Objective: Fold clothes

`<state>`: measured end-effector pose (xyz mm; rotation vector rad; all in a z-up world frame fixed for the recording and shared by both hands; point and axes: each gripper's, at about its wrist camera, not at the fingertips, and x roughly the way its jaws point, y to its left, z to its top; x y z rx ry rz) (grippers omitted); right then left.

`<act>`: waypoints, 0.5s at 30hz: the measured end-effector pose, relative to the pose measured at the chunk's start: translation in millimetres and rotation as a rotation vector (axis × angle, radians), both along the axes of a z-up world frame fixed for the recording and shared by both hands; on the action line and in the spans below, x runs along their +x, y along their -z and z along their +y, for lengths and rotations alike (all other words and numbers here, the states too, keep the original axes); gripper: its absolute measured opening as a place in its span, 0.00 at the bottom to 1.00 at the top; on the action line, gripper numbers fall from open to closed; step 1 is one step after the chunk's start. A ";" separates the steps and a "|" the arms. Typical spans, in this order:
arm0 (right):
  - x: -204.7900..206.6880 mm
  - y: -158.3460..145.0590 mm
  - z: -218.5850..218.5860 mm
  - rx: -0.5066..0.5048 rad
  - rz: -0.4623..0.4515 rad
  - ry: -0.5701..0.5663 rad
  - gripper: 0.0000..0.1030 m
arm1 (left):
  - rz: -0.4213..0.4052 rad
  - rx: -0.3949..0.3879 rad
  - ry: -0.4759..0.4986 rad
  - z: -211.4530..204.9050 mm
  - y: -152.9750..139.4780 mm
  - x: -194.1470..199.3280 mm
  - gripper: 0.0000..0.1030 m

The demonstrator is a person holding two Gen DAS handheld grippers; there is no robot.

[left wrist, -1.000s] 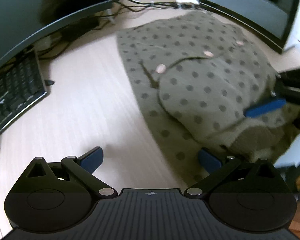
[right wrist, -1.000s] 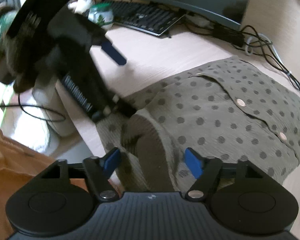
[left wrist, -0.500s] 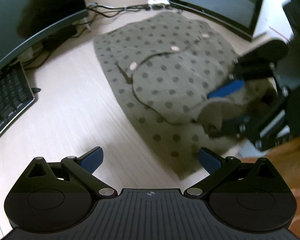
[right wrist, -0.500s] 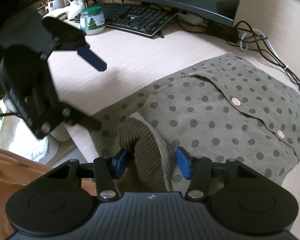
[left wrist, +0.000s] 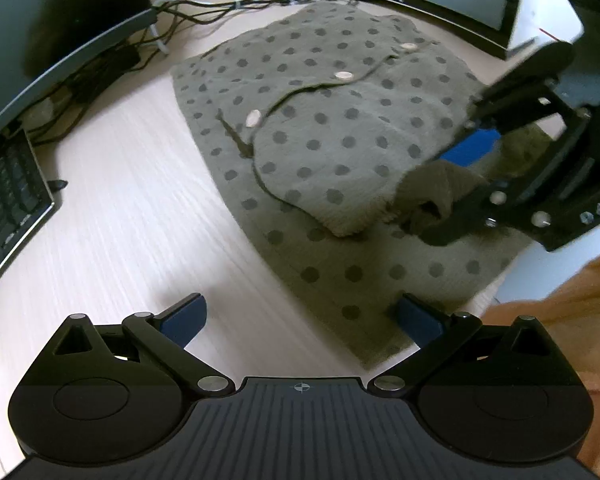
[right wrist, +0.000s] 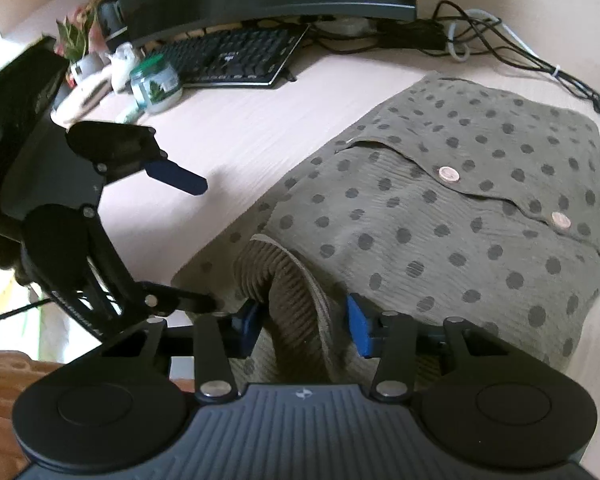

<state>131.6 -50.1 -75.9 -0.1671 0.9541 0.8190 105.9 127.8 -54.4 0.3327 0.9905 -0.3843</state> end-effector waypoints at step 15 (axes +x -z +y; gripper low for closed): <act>-52.6 0.0 39.5 -0.147 -0.224 -0.274 0.69 | 0.009 -0.066 -0.247 22.7 0.7 35.4 1.00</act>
